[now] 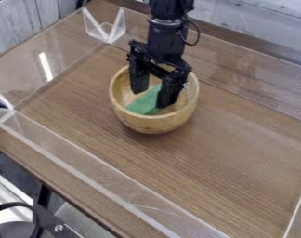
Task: Remove the green block from inside the brown bowl and put it on the table
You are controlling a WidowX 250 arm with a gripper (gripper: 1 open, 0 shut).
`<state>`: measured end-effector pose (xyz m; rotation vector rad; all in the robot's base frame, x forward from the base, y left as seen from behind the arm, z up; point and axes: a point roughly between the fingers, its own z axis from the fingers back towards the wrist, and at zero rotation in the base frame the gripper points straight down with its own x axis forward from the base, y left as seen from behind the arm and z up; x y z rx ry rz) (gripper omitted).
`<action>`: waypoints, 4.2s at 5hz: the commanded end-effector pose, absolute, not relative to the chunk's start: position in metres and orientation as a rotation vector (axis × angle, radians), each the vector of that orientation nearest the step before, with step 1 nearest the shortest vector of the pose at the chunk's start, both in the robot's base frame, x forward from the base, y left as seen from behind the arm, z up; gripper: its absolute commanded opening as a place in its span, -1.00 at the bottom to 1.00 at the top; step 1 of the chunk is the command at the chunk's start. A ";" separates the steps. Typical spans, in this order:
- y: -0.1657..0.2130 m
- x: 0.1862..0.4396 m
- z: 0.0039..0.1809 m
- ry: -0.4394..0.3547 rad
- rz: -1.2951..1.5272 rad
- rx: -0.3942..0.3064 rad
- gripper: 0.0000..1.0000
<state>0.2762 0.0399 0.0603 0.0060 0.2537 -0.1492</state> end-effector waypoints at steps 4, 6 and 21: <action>0.031 0.287 0.082 0.104 -0.142 0.058 1.00; 0.036 0.284 0.103 0.059 -0.149 0.033 1.00; 0.026 0.309 0.146 -0.038 -0.072 -0.067 -1.00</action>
